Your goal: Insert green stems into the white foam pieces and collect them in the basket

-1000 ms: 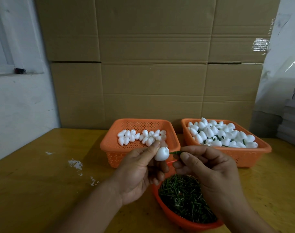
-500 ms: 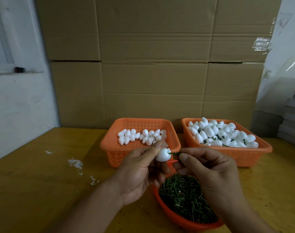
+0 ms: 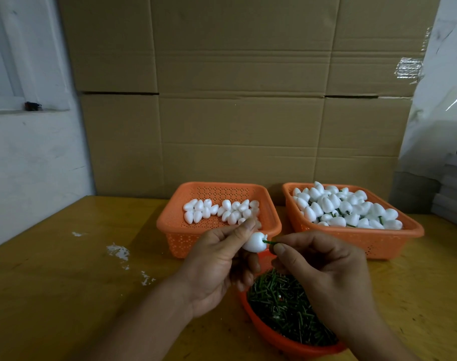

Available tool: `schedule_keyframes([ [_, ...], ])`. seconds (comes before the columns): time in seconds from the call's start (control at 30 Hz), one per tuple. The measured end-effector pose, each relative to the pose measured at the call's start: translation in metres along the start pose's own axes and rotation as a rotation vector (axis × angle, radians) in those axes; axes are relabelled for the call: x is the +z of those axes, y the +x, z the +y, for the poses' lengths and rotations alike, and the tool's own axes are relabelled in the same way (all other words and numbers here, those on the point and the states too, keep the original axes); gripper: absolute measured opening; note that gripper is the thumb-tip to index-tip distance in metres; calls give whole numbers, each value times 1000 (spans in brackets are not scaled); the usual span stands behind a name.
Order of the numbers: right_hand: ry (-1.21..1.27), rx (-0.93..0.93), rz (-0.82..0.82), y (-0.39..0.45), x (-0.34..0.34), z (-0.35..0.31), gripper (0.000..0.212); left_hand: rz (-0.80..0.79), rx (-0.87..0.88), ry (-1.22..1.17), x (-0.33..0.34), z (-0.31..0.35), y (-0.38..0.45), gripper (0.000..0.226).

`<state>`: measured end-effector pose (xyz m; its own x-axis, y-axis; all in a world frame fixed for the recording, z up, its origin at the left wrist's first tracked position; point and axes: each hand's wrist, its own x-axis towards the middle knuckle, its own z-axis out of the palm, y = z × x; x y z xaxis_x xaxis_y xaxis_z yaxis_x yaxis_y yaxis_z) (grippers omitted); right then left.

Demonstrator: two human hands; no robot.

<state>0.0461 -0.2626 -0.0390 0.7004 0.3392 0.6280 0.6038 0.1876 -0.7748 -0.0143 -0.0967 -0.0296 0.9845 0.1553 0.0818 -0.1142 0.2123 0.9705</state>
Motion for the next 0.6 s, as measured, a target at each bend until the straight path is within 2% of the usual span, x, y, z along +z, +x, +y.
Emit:
schedule_keyframes([
  [0.17, -147, -117, -13, -1, -1, 2, 8, 28, 25, 28, -1, -1, 1, 29],
  [0.33, -327, -222, -27, -2, -2, 7, 18, 61, 83, 88, 1, -5, 3, 30],
  [0.43, -350, -240, -11, -2, -1, 9, 11, 66, 120, 104, 1, -7, 3, 32],
  [0.6, -400, -226, -16, -2, -2, 14, 12, -5, 108, 46, -3, -6, 4, 33],
])
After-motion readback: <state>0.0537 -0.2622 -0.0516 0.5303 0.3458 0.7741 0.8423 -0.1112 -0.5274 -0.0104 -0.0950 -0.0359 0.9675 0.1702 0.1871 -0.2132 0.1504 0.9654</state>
